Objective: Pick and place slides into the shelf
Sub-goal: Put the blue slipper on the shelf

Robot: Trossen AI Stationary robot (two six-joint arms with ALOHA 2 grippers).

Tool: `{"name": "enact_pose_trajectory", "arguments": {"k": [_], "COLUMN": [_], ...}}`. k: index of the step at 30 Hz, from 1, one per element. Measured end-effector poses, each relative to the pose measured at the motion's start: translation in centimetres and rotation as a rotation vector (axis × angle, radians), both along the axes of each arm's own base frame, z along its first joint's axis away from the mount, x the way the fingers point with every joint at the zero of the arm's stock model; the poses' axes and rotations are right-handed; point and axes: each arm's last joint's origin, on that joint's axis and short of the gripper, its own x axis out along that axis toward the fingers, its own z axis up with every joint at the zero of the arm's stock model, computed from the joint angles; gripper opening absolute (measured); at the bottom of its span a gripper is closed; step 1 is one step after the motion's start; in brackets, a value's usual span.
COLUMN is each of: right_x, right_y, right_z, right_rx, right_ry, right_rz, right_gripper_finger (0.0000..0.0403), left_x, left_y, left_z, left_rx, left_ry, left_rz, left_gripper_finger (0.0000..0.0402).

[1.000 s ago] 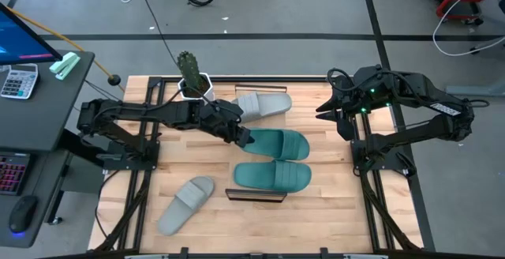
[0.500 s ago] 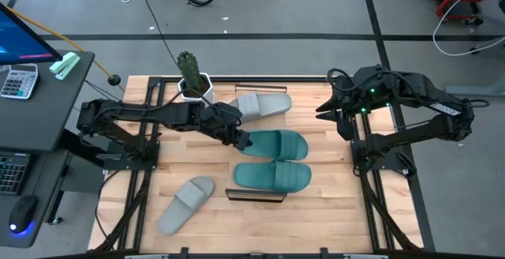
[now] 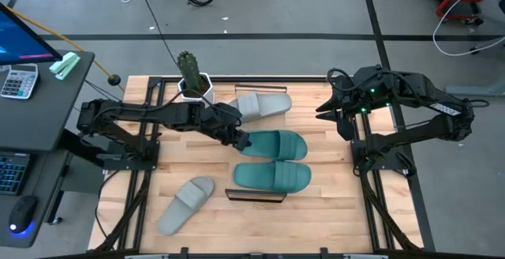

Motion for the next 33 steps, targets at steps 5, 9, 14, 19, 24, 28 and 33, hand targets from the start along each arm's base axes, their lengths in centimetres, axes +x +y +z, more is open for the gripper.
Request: {"name": "enact_pose_trajectory", "arguments": {"k": [5,9,14,19,24,28,33], "right_x": [0.0,0.0,0.0,0.0,0.0,0.0,0.0], "right_y": [0.0,0.0,0.0,0.0,0.0,0.0,0.0], "right_z": [0.0,0.0,0.0,0.0,0.0,0.0,0.0], "right_rx": [0.0,0.0,0.0,0.0,0.0,0.0,0.0], "right_ry": [0.0,0.0,0.0,0.0,0.0,0.0,0.0], "right_rz": [0.0,0.0,0.0,0.0,0.0,0.0,0.0], "right_gripper_finger": [0.0103,0.0103,0.0103,0.0103,0.0103,0.0103,0.0103], "left_x": [-0.2,-0.3,0.0,0.9,1.3,1.2,1.2], "left_y": [0.0,-0.1,-0.1,-0.2,-0.2,-0.2,-0.2], "left_z": [-0.2,-0.4,-0.9,-2.1,-2.4,-2.5,-2.6], "left_rx": [0.001,0.001,0.002,0.001,0.0,0.011,0.013], "left_ry": [0.033,0.048,0.072,0.103,0.092,0.103,0.116], "left_rz": [0.0,-0.004,-0.006,-0.007,-0.01,-0.01,-0.008], "left_gripper_finger": [0.0087,0.0087,0.0093,0.0087,0.0094,0.0095,0.0089]}}
